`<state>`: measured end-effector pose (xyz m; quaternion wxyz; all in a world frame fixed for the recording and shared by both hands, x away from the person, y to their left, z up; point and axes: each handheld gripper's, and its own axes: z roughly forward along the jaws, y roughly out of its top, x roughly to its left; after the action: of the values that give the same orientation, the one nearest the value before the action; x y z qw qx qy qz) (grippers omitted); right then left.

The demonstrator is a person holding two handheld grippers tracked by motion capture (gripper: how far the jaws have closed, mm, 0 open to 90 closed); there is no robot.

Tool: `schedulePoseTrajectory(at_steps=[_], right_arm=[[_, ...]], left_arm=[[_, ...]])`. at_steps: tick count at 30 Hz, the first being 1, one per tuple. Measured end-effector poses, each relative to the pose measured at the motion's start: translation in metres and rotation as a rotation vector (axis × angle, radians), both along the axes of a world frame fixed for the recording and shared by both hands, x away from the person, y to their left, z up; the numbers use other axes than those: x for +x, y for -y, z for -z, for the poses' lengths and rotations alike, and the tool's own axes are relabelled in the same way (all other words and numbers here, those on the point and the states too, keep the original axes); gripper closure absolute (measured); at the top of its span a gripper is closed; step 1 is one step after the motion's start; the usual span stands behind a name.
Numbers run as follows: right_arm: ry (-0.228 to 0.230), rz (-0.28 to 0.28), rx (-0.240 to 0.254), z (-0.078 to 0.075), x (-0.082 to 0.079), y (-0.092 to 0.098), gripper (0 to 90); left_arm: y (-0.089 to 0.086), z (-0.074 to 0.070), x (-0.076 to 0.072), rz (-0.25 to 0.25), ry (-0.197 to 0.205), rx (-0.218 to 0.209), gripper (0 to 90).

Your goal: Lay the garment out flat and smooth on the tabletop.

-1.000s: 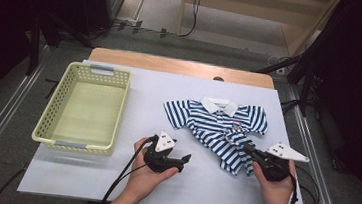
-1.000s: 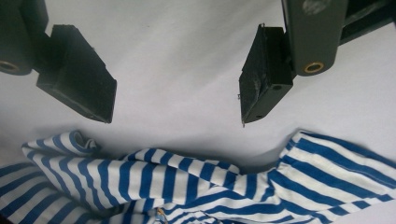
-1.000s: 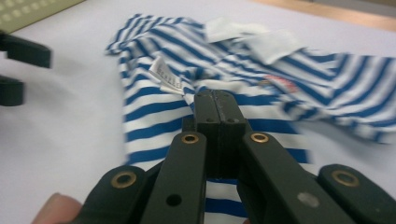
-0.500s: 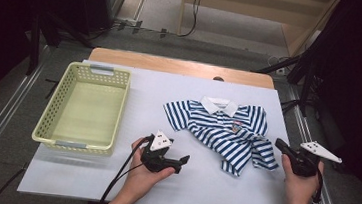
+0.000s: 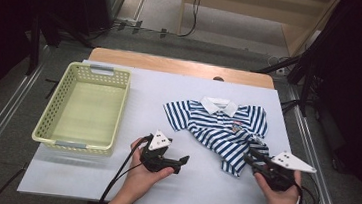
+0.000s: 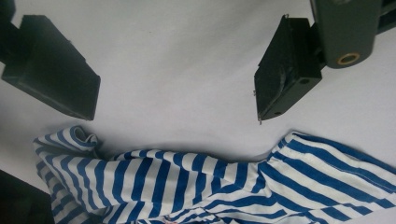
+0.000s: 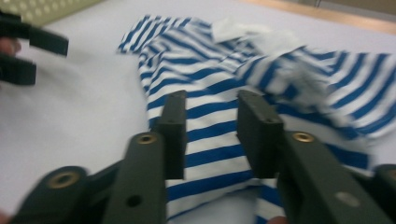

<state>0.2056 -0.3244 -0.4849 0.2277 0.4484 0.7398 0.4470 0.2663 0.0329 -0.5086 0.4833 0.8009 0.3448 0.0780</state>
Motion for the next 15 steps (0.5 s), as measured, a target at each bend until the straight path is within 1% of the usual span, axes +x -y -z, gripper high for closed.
schedulePoseTrajectory(at_steps=[1, 2, 3, 4, 5, 6, 7, 8, 9, 10, 12, 13, 14, 15], right_arm=[[-0.011, -0.009, -0.011, 0.004, 0.001, -0.006, 52.5], [-0.031, -0.014, -0.024, 0.010, 0.003, -0.013, 47.9], [-0.038, -0.007, -0.037, 0.013, 0.005, -0.017, 45.1], [-0.051, -0.001, -0.058, 0.018, 0.007, -0.022, 43.5], [-0.055, -0.002, -0.074, 0.020, 0.008, -0.025, 43.3], [-0.061, 0.003, -0.114, 0.024, 0.009, -0.029, 43.2], [-0.064, 0.005, -0.138, 0.026, 0.009, -0.032, 43.3], [-0.074, 0.016, -0.165, 0.029, 0.010, -0.034, 45.2], [-0.083, 0.025, -0.181, 0.031, 0.011, -0.036, 52.4], [-0.090, 0.026, -0.186, 0.033, 0.012, -0.035, 59.4], [-0.108, 0.021, -0.175, 0.033, 0.014, -0.035, 75.1], [-0.113, 0.009, -0.166, 0.032, 0.014, -0.035, 80.9], [-0.113, -0.004, -0.156, 0.030, 0.014, -0.036, 84.5], [-0.105, -0.019, -0.161, 0.028, 0.014, -0.039, 87.9]], left_arm=[[0.000, 0.000, 0.000, -0.001, 0.003, 0.001, 13.3], [0.000, 0.000, -0.001, 0.002, 0.005, 0.001, 13.2], [-0.001, -0.001, -0.001, 0.000, 0.008, 0.001, 12.3], [-0.001, -0.001, -0.001, -0.004, 0.012, 0.001, 9.3], [-0.001, -0.001, -0.001, -0.006, 0.013, -0.001, 7.0], [-0.001, -0.001, -0.001, -0.010, 0.014, 0.001, 4.9], [-0.001, -0.001, -0.001, -0.012, 0.013, 0.002, 2.1], [-0.001, -0.001, -0.001, -0.010, 0.013, 0.002, 0.0], [-0.001, -0.001, -0.001, -0.011, 0.016, 0.003, 0.0], [0.000, -0.001, -0.002, -0.012, 0.018, 0.005, 0.0], [0.000, -0.001, -0.002, -0.008, 0.018, 0.011, 0.0], [0.000, -0.001, -0.002, -0.008, 0.020, 0.013, 0.0], [0.001, -0.001, -0.002, -0.008, 0.021, 0.016, 0.0], [0.001, -0.001, -0.002, -0.008, 0.020, 0.018, 0.0]])
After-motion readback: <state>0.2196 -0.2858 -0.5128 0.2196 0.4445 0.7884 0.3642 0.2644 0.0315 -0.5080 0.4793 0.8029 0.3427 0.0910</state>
